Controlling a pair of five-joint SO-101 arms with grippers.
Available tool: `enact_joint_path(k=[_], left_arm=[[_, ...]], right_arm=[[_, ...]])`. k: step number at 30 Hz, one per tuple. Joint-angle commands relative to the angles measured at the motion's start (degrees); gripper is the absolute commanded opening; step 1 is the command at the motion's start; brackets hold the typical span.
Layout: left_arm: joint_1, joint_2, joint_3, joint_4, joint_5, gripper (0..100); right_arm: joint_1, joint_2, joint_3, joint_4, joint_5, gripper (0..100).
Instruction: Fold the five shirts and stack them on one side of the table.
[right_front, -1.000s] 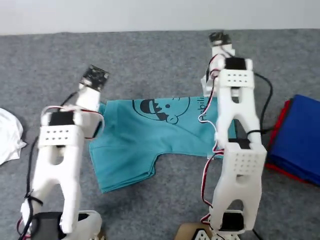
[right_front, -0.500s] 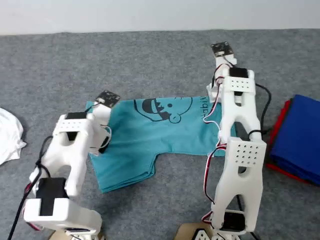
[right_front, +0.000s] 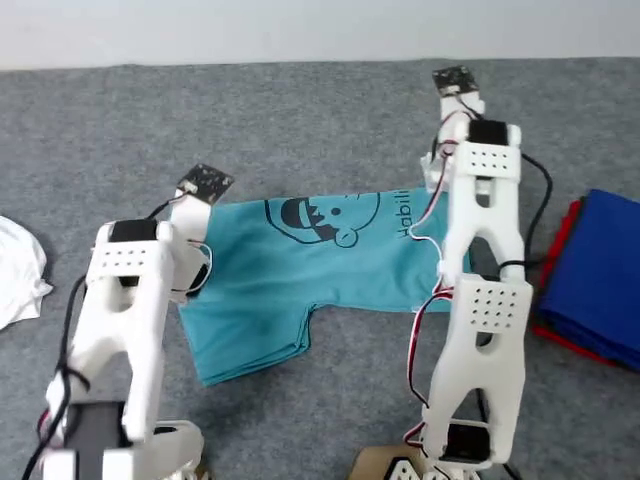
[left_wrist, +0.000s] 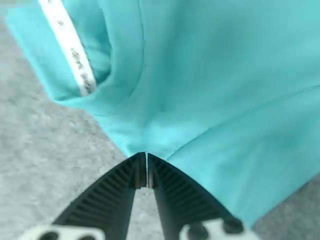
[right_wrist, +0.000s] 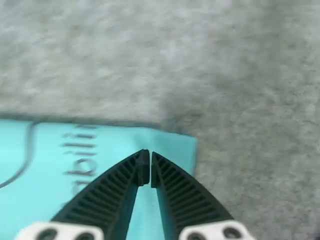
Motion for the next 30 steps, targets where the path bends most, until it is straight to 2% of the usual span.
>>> enact_joint_path(k=[1,8,13,19,24,30], left_arm=[[0.35,-6.59,-1.45,0.79,0.09,1],[-1.67,-8.35,-1.71,2.81,5.89,1],[-1.76,-8.62,-1.63,9.14,6.07,1],[-1.76,-8.70,-3.65,14.59,6.07,1],[-1.76,-8.18,-5.49,16.44,6.07,1],[-1.67,-8.18,-5.67,16.44,6.07,1]], right_arm=[[-2.24,-5.05,-6.86,5.85,0.44,0.9],[-5.58,-4.62,-13.63,21.05,0.44,0.9],[-4.35,-6.99,-9.14,21.05,0.35,0.9],[-1.19,-10.24,-1.49,20.97,-3.78,1.6],[2.07,-12.26,3.60,20.97,-6.33,17.0],[4.88,-9.01,3.96,19.30,-9.23,18.0]])
